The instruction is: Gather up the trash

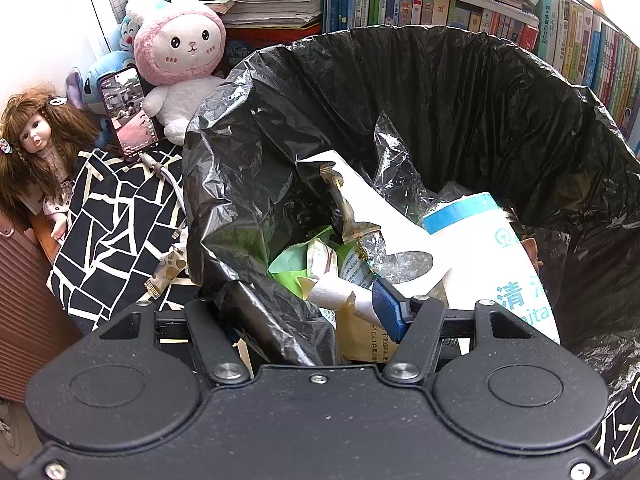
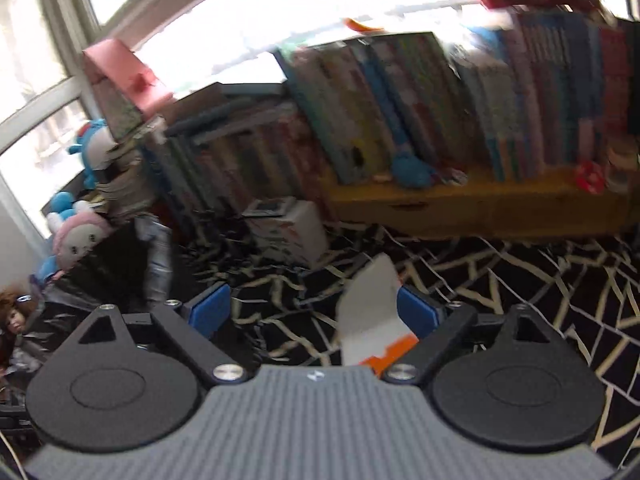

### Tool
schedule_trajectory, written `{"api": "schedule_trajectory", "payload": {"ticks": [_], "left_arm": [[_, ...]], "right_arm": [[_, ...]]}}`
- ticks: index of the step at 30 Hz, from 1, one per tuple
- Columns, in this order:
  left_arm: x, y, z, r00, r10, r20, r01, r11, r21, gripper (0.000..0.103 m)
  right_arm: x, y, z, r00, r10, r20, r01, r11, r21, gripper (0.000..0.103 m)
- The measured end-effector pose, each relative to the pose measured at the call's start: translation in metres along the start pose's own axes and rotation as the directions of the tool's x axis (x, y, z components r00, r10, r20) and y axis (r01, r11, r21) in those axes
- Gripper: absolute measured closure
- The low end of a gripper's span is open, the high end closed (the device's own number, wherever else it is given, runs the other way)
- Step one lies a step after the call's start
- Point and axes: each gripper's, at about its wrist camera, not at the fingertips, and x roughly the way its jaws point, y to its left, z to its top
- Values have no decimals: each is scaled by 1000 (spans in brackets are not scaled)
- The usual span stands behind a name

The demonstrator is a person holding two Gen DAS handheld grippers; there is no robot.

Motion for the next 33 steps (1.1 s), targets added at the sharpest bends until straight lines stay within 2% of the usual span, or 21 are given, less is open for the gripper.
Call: {"api": "schedule_trajectory", "payload": {"ticks": [6, 9, 13, 17, 22, 24, 26, 27, 28, 33], "left_arm": [[0, 0, 0, 1000, 1, 0, -1, 1000, -2, 43], [1, 0, 0, 1000, 3, -4, -3, 1000, 1, 43], [2, 0, 1, 1000, 7, -9, -7, 1000, 1, 43], [2, 0, 2, 1000, 11, -11, -11, 1000, -2, 43], [2, 0, 3, 1000, 14, -12, -14, 1000, -8, 43], [2, 0, 3, 1000, 14, -12, -14, 1000, -10, 43], [2, 0, 3, 1000, 14, -12, -14, 1000, -10, 43], [2, 0, 3, 1000, 14, -12, -14, 1000, -10, 43], [2, 0, 3, 1000, 14, -12, -14, 1000, -10, 43], [2, 1, 3, 1000, 13, -11, -13, 1000, -9, 43]], "right_arm": [[44, -30, -21, 991, -72, -109, 79, 995, 59, 8], [70, -44, -31, 981, -53, -185, 80, 987, 142, 8], [100, -60, -40, 964, -42, -264, 124, 946, 300, 8], [133, -68, -42, 938, -45, -344, 190, 896, 401, 11], [168, -68, -45, 895, -97, -434, 286, 873, 396, 13], [175, -67, -46, 879, -135, -458, 328, 868, 374, 17], [179, -66, -49, 867, -153, -473, 350, 864, 362, 24], [177, -66, -50, 873, -158, -462, 349, 864, 363, 28], [177, -67, -51, 874, -155, -460, 346, 864, 367, 36], [163, -77, -54, 900, -124, -419, 311, 856, 414, 41]]}}
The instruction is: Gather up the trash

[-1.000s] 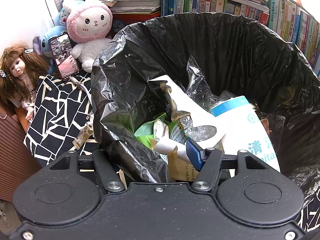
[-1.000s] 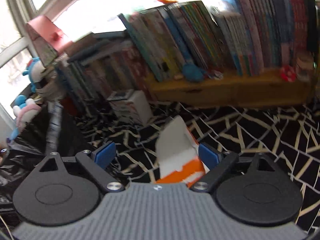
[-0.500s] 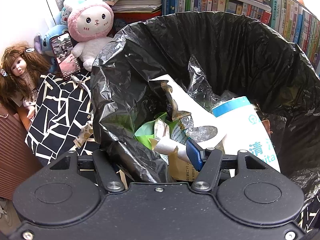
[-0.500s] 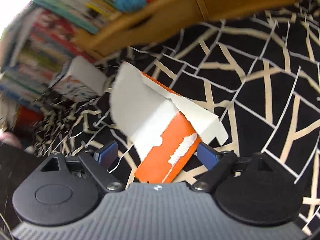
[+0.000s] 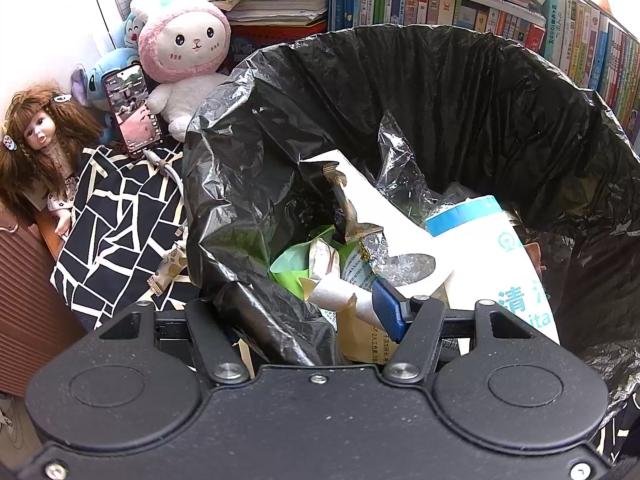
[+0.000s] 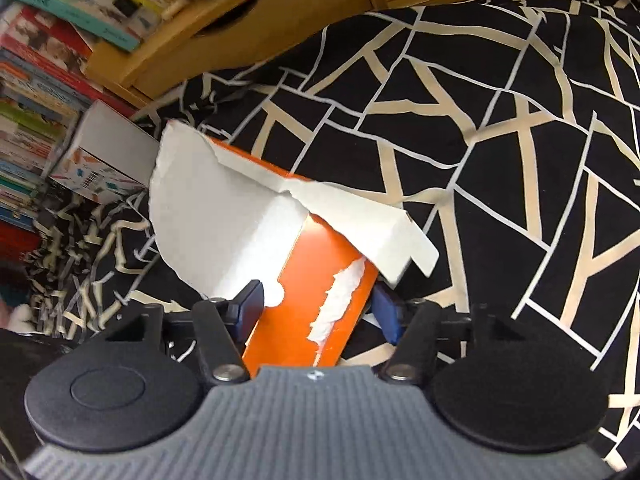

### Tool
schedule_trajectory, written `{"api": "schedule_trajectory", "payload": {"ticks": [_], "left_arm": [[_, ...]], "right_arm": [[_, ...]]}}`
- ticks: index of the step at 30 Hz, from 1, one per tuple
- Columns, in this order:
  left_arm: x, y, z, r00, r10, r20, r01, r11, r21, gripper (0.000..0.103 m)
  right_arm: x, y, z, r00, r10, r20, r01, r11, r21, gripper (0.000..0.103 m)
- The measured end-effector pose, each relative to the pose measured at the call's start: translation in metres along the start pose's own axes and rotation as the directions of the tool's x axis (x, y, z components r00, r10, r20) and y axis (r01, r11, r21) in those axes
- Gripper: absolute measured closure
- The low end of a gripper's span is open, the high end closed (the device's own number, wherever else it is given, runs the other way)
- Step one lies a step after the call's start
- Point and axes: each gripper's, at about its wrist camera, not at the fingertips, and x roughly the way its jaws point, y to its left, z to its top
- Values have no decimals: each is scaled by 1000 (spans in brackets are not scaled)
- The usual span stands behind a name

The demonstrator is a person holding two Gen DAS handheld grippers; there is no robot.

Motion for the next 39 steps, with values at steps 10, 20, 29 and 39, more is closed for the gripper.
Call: {"api": "schedule_trajectory", "payload": {"ticks": [10, 20, 29, 39], "left_arm": [[-1, 0, 1, 1000, -5, 2, 5, 1000, 0, 43], [-2, 1, 2, 1000, -5, 2, 5, 1000, 6, 43], [-2, 1, 2, 1000, -6, 2, 6, 1000, 8, 43], [-2, 1, 2, 1000, -7, 4, 7, 1000, 5, 43]], "right_arm": [[-56, -25, 1, 996, 51, 73, -56, 997, 58, 89], [-40, -8, -18, 998, -37, 47, 41, 994, -98, 24], [1, 22, -47, 980, -175, 92, 192, 953, -233, 26], [-25, 18, -52, 979, -137, 151, 169, 958, -232, 47]]}}
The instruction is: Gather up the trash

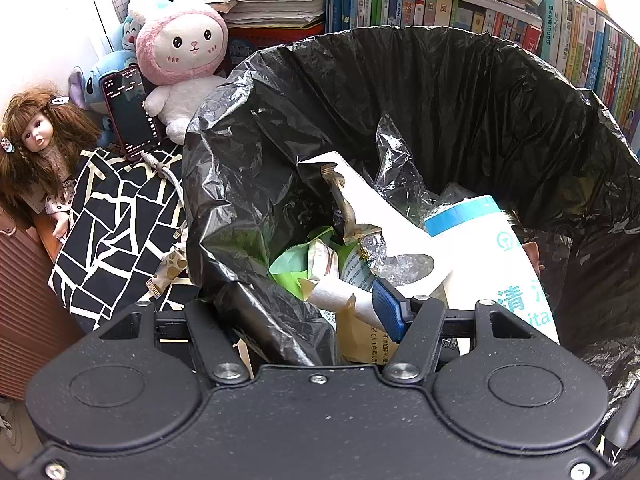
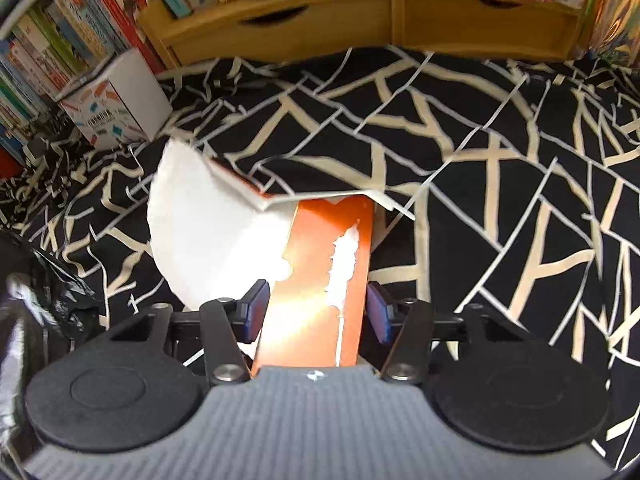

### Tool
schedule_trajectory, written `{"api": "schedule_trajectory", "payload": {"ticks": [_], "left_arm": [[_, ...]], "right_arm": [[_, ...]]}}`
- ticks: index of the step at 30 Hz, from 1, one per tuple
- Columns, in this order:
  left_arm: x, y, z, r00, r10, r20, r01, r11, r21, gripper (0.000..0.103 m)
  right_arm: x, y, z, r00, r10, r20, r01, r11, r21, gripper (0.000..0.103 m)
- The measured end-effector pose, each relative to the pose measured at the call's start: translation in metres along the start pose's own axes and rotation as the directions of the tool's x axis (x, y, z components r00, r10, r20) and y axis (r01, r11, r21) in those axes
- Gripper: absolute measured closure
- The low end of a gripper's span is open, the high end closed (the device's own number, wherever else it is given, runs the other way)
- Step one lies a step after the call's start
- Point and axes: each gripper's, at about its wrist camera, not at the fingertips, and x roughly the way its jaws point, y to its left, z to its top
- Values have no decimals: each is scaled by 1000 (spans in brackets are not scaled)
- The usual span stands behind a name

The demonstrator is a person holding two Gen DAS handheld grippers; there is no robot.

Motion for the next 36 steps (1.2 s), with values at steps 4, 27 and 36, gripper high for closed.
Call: {"api": "schedule_trajectory", "payload": {"ticks": [4, 27, 36], "left_arm": [[0, 0, 0, 1000, 0, 0, 0, 1000, 0, 43], [-1, 3, -2, 1000, -15, 8, 15, 1000, 2, 43], [-1, 3, -2, 1000, -13, 6, 13, 1000, 3, 43]], "right_arm": [[-18, -2, 1, 999, 8, 49, -7, 1000, -13, 47], [-53, -38, -38, 990, 21, 137, 2, 987, -163, 31], [-22, -62, -44, 992, -38, 119, 61, 978, -201, 23]]}}
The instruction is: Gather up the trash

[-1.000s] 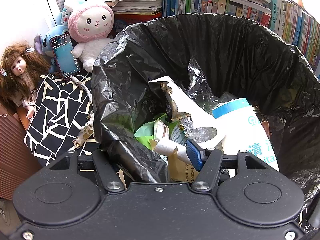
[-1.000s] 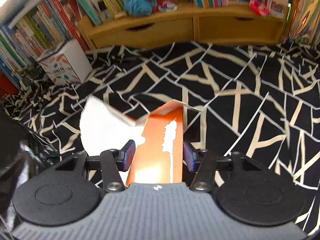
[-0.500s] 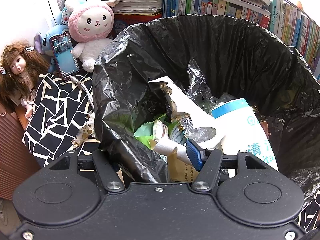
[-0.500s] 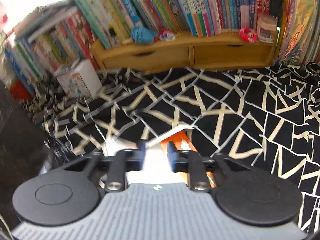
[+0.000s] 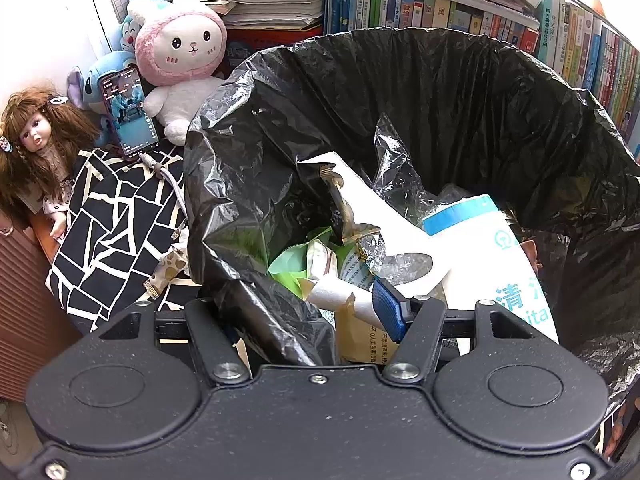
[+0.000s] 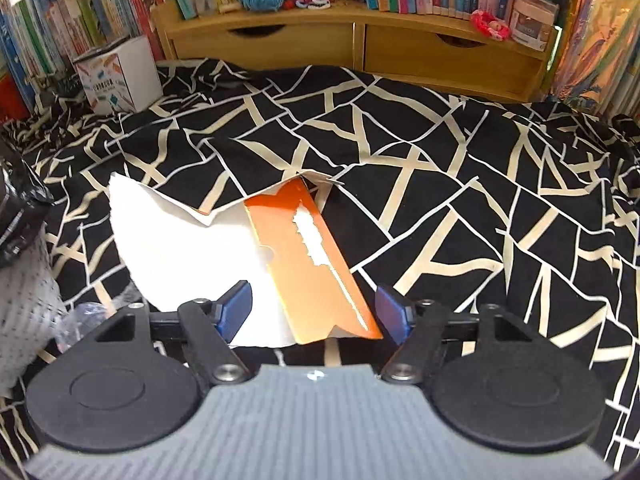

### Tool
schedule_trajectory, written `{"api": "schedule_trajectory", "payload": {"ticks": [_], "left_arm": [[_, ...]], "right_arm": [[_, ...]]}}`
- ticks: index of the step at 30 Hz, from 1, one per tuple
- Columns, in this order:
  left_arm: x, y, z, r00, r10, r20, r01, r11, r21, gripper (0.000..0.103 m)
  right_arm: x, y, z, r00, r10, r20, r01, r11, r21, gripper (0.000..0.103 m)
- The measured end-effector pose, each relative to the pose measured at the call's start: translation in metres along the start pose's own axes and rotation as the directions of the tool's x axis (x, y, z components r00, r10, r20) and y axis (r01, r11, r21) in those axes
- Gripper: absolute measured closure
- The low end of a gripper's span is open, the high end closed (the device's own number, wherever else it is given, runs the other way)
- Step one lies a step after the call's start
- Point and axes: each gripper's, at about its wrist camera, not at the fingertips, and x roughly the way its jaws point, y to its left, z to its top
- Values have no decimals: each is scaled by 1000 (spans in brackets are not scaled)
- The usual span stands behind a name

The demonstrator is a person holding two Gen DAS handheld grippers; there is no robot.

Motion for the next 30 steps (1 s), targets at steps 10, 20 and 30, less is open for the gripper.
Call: {"api": "schedule_trajectory", "payload": {"ticks": [10, 20, 30], "left_arm": [[-1, -2, 1, 1000, 18, 1, -18, 1000, -6, 43], [-1, -1, 0, 1000, 23, 6, -22, 999, -23, 43], [-1, 1, 0, 1000, 16, 11, -15, 999, -35, 43]], "right_arm": [[27, -3, 8, 996, 66, -61, -72, 992, -106, 21], [8, -15, 13, 992, 123, -34, -124, 991, -45, 49], [-38, -27, 24, 988, 143, 59, -146, 988, 52, 85]]}}
